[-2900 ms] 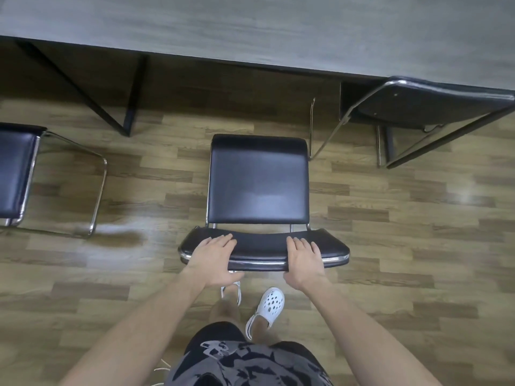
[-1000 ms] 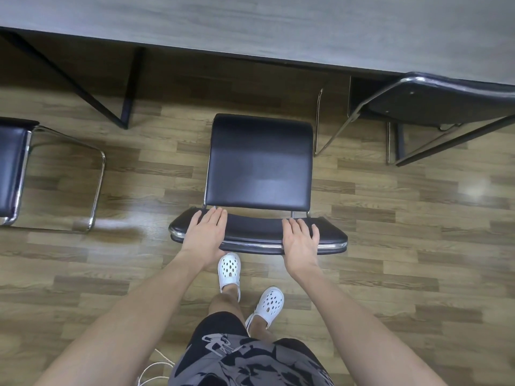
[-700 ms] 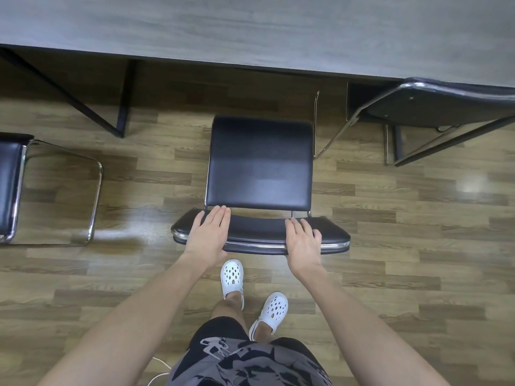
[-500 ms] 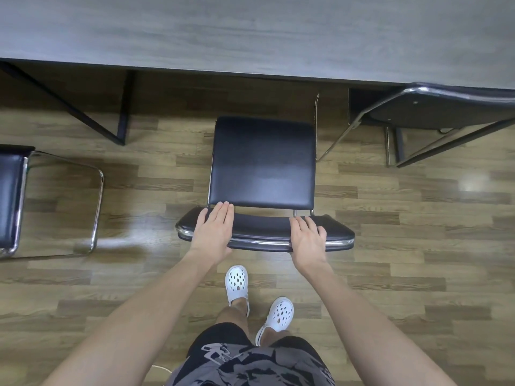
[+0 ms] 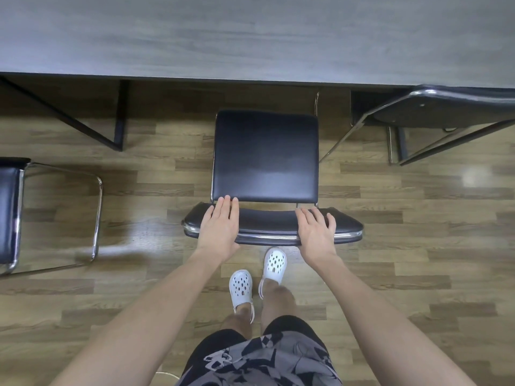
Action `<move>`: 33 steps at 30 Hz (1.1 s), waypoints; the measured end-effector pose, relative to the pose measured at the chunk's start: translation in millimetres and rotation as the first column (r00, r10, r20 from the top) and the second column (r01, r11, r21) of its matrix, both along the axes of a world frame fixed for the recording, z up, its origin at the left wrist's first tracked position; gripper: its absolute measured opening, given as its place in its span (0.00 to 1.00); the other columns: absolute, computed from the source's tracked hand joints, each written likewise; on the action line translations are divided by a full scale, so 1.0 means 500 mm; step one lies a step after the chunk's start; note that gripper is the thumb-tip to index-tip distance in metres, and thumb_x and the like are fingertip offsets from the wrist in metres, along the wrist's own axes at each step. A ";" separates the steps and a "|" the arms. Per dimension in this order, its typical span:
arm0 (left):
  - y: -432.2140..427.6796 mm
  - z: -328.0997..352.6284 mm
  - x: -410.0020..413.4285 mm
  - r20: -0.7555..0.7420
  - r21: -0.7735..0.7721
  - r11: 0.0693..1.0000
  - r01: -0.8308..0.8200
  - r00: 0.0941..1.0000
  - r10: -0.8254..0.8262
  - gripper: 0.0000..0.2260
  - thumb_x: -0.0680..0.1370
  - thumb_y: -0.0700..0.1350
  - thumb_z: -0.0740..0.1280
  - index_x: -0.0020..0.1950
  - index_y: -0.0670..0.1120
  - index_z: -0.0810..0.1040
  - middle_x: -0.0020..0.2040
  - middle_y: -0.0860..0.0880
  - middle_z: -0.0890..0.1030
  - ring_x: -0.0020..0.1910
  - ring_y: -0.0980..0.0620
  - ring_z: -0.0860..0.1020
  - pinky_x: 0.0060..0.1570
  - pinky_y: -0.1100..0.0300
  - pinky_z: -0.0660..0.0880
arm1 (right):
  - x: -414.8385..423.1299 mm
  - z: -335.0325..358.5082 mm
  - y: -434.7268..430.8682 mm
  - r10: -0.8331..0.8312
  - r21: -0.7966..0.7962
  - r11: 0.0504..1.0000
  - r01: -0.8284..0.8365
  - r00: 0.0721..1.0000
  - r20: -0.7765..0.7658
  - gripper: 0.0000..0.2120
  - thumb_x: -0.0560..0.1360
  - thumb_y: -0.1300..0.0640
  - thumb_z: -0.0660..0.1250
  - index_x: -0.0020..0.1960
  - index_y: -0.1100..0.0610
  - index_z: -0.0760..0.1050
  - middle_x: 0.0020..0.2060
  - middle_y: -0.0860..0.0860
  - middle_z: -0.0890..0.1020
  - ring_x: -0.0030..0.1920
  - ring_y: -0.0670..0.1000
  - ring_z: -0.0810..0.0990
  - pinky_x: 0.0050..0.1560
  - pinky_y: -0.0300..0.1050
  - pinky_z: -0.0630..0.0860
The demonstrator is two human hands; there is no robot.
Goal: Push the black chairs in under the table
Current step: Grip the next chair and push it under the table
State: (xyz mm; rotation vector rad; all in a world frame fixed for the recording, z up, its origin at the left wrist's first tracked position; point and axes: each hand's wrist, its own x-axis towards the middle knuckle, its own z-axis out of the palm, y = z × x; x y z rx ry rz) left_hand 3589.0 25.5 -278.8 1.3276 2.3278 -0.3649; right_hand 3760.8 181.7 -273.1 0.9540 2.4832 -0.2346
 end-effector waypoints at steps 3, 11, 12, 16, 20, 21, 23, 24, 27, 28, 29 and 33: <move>0.018 0.000 -0.010 0.006 0.004 0.999 -0.033 0.999 0.033 0.51 0.72 0.56 0.72 0.79 0.40 0.40 0.80 0.40 0.48 0.79 0.44 0.48 0.76 0.50 0.50 | -0.014 0.000 0.020 0.008 0.001 1.000 -0.008 1.000 0.005 0.41 0.71 0.61 0.72 0.77 0.56 0.53 0.74 0.48 0.63 0.76 0.53 0.54 0.74 0.57 0.48; 0.080 0.005 -0.051 0.032 -0.013 0.996 -0.089 0.995 0.090 0.51 0.72 0.57 0.72 0.79 0.40 0.40 0.79 0.39 0.48 0.79 0.42 0.49 0.76 0.51 0.53 | -0.067 0.001 0.092 0.051 0.005 0.999 -0.051 0.998 0.037 0.43 0.72 0.62 0.71 0.78 0.57 0.49 0.77 0.51 0.59 0.78 0.55 0.51 0.75 0.58 0.45; 0.086 0.005 -0.057 0.029 -0.015 0.996 -0.093 0.995 0.093 0.52 0.72 0.58 0.72 0.79 0.40 0.40 0.79 0.39 0.47 0.79 0.43 0.49 0.76 0.51 0.52 | -0.076 0.001 0.099 0.055 0.006 0.998 -0.055 0.998 0.035 0.44 0.71 0.62 0.71 0.78 0.57 0.48 0.77 0.51 0.58 0.78 0.55 0.51 0.75 0.58 0.45; 0.109 0.001 -0.086 -0.001 0.010 0.997 -0.078 0.997 0.078 0.51 0.71 0.58 0.72 0.79 0.40 0.41 0.80 0.42 0.47 0.79 0.45 0.47 0.76 0.50 0.48 | -0.103 0.002 0.125 0.059 0.002 0.998 -0.059 0.998 0.028 0.45 0.71 0.63 0.72 0.78 0.56 0.48 0.78 0.52 0.55 0.78 0.56 0.48 0.75 0.59 0.44; 0.133 0.002 -0.115 -0.044 0.013 0.997 -0.078 0.996 0.079 0.52 0.70 0.58 0.72 0.79 0.40 0.42 0.80 0.43 0.47 0.79 0.45 0.46 0.76 0.49 0.47 | -0.133 0.002 0.150 0.068 0.011 0.998 -0.068 0.998 0.011 0.48 0.70 0.66 0.71 0.79 0.57 0.45 0.79 0.53 0.50 0.78 0.57 0.45 0.75 0.60 0.41; 0.139 0.003 -0.120 -0.047 0.010 0.996 -0.088 0.995 0.089 0.53 0.69 0.59 0.73 0.79 0.40 0.42 0.80 0.42 0.48 0.79 0.45 0.46 0.76 0.49 0.47 | -0.140 0.002 0.157 0.069 0.009 0.998 -0.069 0.998 0.013 0.48 0.70 0.67 0.71 0.79 0.57 0.44 0.79 0.53 0.50 0.78 0.57 0.44 0.75 0.61 0.41; 0.152 0.003 -0.130 -0.055 0.020 0.994 -0.106 0.993 0.107 0.53 0.69 0.59 0.73 0.79 0.40 0.43 0.80 0.42 0.48 0.79 0.44 0.46 0.76 0.49 0.47 | -0.155 -0.001 0.172 0.077 0.021 0.997 -0.077 0.997 0.007 0.48 0.70 0.67 0.71 0.79 0.57 0.43 0.79 0.54 0.49 0.78 0.57 0.44 0.75 0.61 0.41; 0.159 0.004 -0.136 -0.053 0.021 0.993 -0.114 0.992 0.115 0.53 0.68 0.58 0.73 0.79 0.39 0.43 0.80 0.42 0.48 0.79 0.44 0.46 0.76 0.49 0.48 | -0.162 -0.002 0.180 0.081 0.023 0.996 -0.081 0.997 0.010 0.49 0.70 0.67 0.71 0.79 0.58 0.42 0.79 0.54 0.48 0.78 0.58 0.43 0.74 0.61 0.40; 0.176 0.005 -0.154 -0.038 0.019 0.990 -0.139 0.990 0.139 0.54 0.68 0.57 0.75 0.79 0.39 0.43 0.80 0.41 0.47 0.79 0.43 0.46 0.76 0.49 0.47 | -0.182 -0.005 0.199 0.088 0.022 0.996 -0.088 0.996 0.023 0.50 0.69 0.69 0.71 0.79 0.58 0.40 0.79 0.54 0.47 0.78 0.58 0.42 0.74 0.61 0.39; 0.182 0.006 -0.160 -0.036 0.017 0.990 -0.143 0.989 0.143 0.54 0.68 0.57 0.75 0.79 0.39 0.43 0.80 0.41 0.47 0.79 0.43 0.45 0.77 0.49 0.47 | -0.189 -0.006 0.205 0.093 0.027 0.995 -0.094 0.995 0.024 0.51 0.69 0.69 0.71 0.79 0.58 0.40 0.79 0.55 0.46 0.78 0.58 0.42 0.74 0.61 0.39; 0.188 0.006 -0.166 -0.035 0.013 0.990 -0.143 0.989 0.143 0.54 0.68 0.57 0.74 0.79 0.39 0.42 0.80 0.41 0.46 0.79 0.43 0.45 0.77 0.49 0.47 | -0.196 -0.007 0.211 0.098 0.030 0.995 -0.099 0.995 0.025 0.52 0.68 0.68 0.72 0.79 0.58 0.40 0.79 0.55 0.46 0.78 0.58 0.42 0.74 0.61 0.39; 0.207 0.006 -0.194 -0.042 0.012 0.990 -0.140 0.989 0.141 0.54 0.69 0.60 0.74 0.79 0.39 0.42 0.80 0.42 0.45 0.79 0.44 0.43 0.77 0.48 0.46 | -0.224 -0.010 0.230 0.095 0.037 0.995 -0.094 0.995 -0.013 0.51 0.67 0.70 0.71 0.79 0.58 0.41 0.79 0.55 0.46 0.78 0.58 0.42 0.74 0.61 0.40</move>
